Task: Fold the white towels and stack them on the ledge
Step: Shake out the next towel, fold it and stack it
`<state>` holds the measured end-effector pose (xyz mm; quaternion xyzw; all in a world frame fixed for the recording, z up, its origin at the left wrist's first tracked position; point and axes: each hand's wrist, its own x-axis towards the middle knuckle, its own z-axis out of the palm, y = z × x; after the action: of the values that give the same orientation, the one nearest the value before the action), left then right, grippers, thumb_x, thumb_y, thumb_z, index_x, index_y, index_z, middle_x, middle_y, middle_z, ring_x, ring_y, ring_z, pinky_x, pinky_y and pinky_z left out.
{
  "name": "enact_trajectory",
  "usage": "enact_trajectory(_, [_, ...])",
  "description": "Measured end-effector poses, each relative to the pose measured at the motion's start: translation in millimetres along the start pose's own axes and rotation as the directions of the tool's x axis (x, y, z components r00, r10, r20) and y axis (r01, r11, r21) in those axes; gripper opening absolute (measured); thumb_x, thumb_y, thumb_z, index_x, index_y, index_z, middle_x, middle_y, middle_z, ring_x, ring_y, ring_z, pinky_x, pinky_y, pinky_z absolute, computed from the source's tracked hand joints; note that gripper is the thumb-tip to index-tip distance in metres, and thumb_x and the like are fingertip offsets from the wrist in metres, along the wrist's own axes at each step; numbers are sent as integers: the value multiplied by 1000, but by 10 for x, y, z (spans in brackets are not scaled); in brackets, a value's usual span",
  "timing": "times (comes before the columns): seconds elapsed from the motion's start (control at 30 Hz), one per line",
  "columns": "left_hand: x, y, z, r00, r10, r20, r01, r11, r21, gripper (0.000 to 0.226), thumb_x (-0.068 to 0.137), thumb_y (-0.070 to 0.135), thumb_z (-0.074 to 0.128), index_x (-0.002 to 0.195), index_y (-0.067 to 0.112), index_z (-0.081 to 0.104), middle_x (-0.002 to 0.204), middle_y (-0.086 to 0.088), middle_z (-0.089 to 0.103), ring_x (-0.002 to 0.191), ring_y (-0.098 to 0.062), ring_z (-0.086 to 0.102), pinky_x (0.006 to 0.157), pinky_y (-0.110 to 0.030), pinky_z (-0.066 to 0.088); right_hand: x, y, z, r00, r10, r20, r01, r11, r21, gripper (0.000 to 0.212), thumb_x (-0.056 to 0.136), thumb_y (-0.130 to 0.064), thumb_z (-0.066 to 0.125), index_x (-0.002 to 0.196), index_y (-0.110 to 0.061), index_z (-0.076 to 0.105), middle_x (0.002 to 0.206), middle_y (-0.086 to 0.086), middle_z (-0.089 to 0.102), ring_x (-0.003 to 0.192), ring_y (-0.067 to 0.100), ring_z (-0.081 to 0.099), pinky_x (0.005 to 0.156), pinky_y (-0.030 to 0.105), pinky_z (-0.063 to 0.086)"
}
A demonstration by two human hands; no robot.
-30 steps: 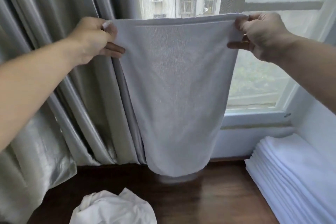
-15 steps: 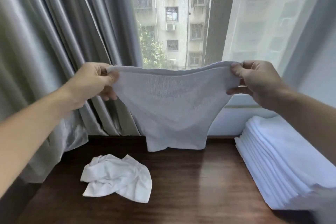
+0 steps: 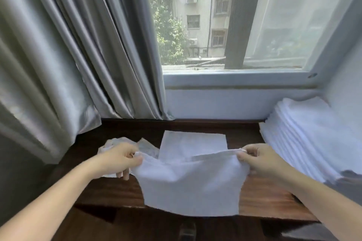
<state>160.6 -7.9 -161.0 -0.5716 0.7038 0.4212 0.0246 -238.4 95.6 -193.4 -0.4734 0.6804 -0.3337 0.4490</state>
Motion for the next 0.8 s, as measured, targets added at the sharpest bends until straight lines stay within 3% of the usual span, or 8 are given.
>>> enact_trajectory(0.13, [517,-225,282,998,-53,44,54,998,-23,25,102,37,56,81,25,64,76,0,68,71,-14,61,61,-24,47,308,481,197,991,132,2,-131,988,-87,30,99,-25,64,77,-10,78,62,-10,65,57,6,55,58,26,43])
enact_trajectory(0.27, [1148,-223,149,996,-23,83,28,998,-52,31,98,38,59,80,14,63,76,4,57,76,-13,56,71,-28,49,823,513,184,983,178,-32,-181,976,-124,32,98,-28,64,77,-5,74,72,10,68,64,12,53,60,28,38])
enact_trajectory(0.33, [1488,-188,-1,992,20,127,-1,989,-148,30,96,34,63,70,19,59,72,5,54,74,-13,54,71,-31,49,1149,459,126,982,182,-51,-187,974,-123,34,98,-27,65,72,-6,69,69,1,61,62,12,50,58,27,36])
enact_trajectory(0.43, [2068,-192,-170,987,21,160,21,966,-258,29,96,29,65,69,20,63,74,1,59,73,-14,57,70,-31,50,1756,473,44,970,240,-43,-242,968,-65,28,100,-26,64,79,-8,73,82,-2,70,72,13,62,62,25,45])
enact_trajectory(0.57, [2841,-271,13,994,-109,11,107,943,-314,23,93,30,63,76,15,61,71,0,61,67,-15,57,66,-30,49,2548,728,87,909,414,-45,-410,909,80,26,100,-24,66,93,0,72,98,15,75,84,25,69,78,39,58])
enact_trajectory(0.67, [3256,-433,360,980,-131,-147,88,958,-272,26,84,37,61,68,16,58,65,0,56,63,-18,53,58,-28,36,2890,956,321,872,462,-163,-458,887,64,32,99,-24,65,92,7,69,96,27,72,80,33,66,68,39,52])
enact_trajectory(0.73, [3416,-525,583,973,-126,-195,85,975,-208,19,90,29,65,80,16,73,70,-6,66,67,-27,61,55,-25,38,2982,1079,484,859,439,-264,-461,887,-22,33,97,-25,64,77,2,64,75,17,65,73,30,60,64,38,45])
enact_trajectory(0.8, [3488,-544,705,955,-149,-257,83,964,-251,14,93,19,66,96,16,80,72,-5,66,69,-24,59,52,-12,36,3017,1141,598,861,398,-315,-439,896,-67,35,97,-23,62,68,-6,56,66,6,53,64,24,49,59,35,34])
